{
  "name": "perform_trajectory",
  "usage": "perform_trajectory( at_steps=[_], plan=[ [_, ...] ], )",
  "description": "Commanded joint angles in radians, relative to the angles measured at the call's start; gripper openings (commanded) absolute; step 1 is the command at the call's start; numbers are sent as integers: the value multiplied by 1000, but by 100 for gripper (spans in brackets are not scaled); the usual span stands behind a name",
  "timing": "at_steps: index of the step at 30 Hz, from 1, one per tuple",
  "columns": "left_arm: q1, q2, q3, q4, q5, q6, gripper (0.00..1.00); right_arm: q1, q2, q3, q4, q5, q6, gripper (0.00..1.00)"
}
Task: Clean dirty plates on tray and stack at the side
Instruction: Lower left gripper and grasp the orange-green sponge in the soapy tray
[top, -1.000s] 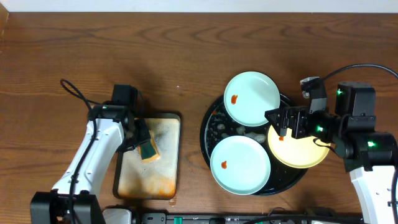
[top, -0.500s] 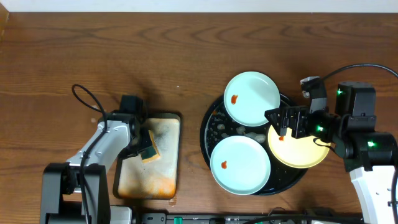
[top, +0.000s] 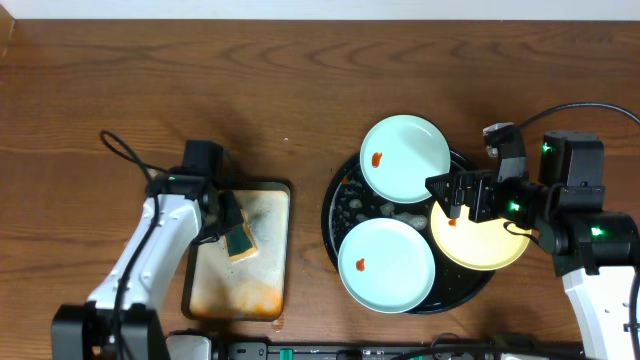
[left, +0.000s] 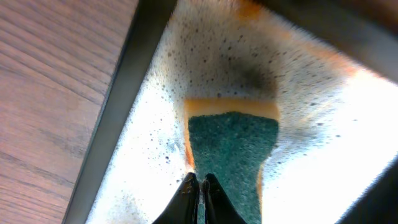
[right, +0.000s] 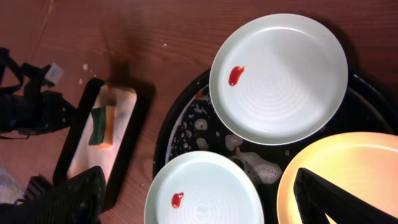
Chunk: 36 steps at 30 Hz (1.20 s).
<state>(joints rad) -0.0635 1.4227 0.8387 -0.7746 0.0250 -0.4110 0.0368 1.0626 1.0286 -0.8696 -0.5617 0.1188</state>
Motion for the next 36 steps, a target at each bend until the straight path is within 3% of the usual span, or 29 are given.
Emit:
perform_trajectory(
  at_steps=[1,13,18,24,28,31,36],
  plan=[
    [-1,2,1,7,8,14,8,-5,0,18,3,-11,4,95],
    [-1,133,-159,201,-35,-3,8,-5,0,18,2,-11,4,95],
    [0,132,-140,182,21,-1,8,-5,0,18,3,-11,4,95],
    [-1,63,-21,49,95,-2,8,-5,0,18,3,-11,4,95],
    [-1,-2,4,11,94,-2,16,-5,0,18,2,-11,4,95],
    [-1,-14,1,3,87,-2,28,-5,0,18,3,-11,5,95],
    [-1,6,-51,0,55,-31,30,-5,0,18,3,-11,5,95]
  ],
)
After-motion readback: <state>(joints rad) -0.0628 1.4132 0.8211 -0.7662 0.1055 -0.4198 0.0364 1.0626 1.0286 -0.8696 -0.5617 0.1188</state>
